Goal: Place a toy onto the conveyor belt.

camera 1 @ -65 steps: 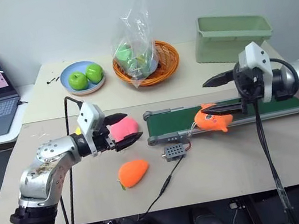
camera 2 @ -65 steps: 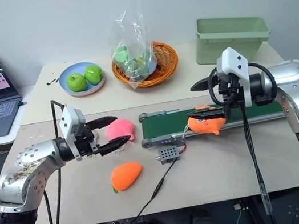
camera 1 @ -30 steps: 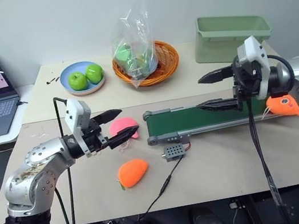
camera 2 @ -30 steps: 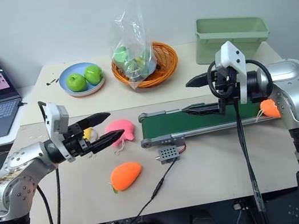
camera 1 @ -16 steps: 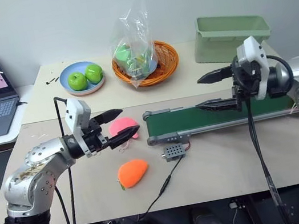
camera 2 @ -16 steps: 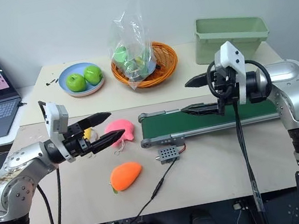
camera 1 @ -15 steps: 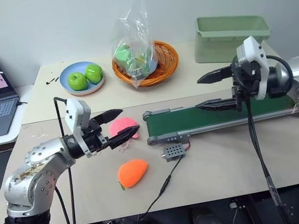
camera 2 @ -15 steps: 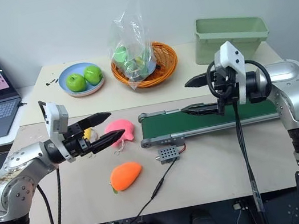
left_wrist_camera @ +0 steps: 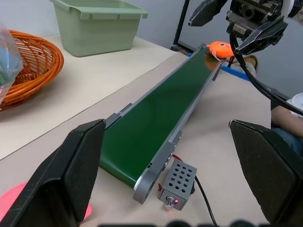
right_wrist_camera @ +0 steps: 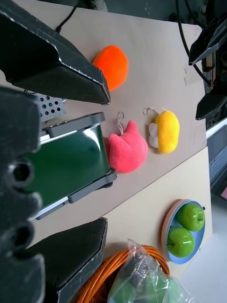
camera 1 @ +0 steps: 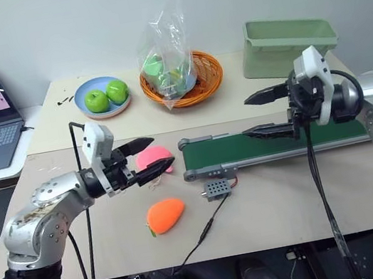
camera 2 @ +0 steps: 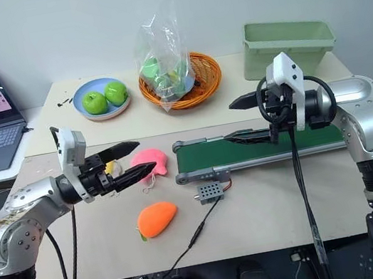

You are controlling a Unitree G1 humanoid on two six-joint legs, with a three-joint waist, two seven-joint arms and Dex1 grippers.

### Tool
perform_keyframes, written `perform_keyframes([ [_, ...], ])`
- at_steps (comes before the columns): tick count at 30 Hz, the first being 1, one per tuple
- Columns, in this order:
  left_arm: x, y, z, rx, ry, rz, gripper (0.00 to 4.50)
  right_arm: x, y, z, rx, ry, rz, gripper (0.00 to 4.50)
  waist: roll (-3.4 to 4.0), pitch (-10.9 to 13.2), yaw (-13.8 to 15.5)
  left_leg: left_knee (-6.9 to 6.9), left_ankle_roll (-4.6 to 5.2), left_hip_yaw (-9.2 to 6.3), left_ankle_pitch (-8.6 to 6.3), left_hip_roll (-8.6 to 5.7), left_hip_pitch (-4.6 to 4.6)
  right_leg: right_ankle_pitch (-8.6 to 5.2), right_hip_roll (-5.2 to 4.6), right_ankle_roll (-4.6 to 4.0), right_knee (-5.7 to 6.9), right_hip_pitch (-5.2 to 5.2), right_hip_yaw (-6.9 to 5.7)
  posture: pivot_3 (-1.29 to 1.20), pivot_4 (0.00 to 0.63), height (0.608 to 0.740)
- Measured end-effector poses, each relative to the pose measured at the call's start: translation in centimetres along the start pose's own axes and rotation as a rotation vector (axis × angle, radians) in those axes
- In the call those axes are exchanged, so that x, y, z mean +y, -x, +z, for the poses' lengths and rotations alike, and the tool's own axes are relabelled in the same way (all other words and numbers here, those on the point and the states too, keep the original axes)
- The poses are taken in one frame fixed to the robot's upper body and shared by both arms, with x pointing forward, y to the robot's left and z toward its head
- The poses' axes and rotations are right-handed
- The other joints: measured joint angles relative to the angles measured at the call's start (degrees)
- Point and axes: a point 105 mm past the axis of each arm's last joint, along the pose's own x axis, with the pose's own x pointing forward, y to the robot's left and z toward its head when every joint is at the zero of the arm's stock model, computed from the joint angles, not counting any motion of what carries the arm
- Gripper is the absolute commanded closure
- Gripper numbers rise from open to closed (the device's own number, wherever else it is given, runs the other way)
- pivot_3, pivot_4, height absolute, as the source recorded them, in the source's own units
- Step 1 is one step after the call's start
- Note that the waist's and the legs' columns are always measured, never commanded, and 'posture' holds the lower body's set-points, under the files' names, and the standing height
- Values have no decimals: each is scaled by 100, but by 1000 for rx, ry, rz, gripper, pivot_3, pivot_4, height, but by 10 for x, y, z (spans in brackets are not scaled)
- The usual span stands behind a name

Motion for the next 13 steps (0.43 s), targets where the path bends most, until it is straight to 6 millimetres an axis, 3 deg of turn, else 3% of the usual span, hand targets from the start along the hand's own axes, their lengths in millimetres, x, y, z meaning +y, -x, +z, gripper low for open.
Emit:
perform_keyframes([
  [13, 6, 5, 4, -7, -1, 51, 51, -3, -2, -1, -9, -15, 3, 0, 0, 0, 2, 0, 0, 0, 0, 0, 0, 0, 0, 0, -1, 0, 0, 0, 150, 740],
])
